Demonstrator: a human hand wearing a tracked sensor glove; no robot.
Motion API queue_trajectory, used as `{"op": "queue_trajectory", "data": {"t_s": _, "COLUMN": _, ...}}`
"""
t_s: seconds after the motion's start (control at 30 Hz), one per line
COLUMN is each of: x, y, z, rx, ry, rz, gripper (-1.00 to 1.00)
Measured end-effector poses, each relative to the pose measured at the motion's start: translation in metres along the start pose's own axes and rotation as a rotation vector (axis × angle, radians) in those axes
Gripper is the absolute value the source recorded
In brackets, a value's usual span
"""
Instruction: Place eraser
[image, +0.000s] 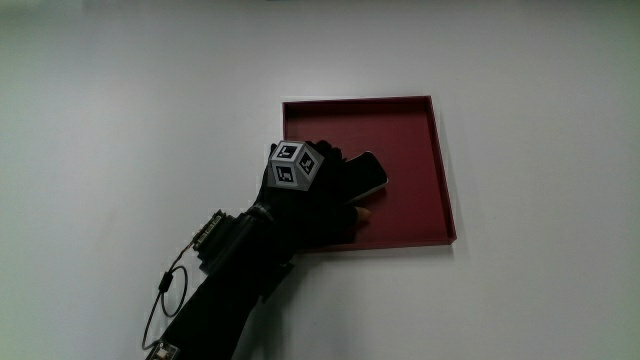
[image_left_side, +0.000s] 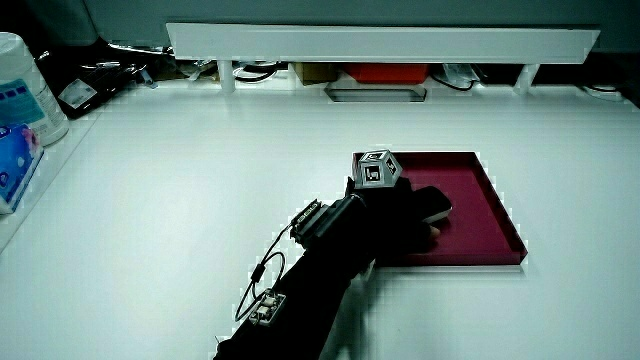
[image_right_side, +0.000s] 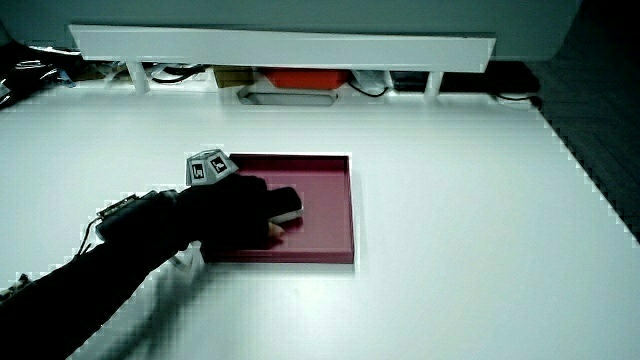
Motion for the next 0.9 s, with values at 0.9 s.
{"op": "queue_trajectory", "data": {"t_s": 0.9, "x": 0.021, "y": -0.037, "z": 0.042, "rx": 0.099, "ry": 0.049, "rz": -0.080, "gripper": -1.00}}
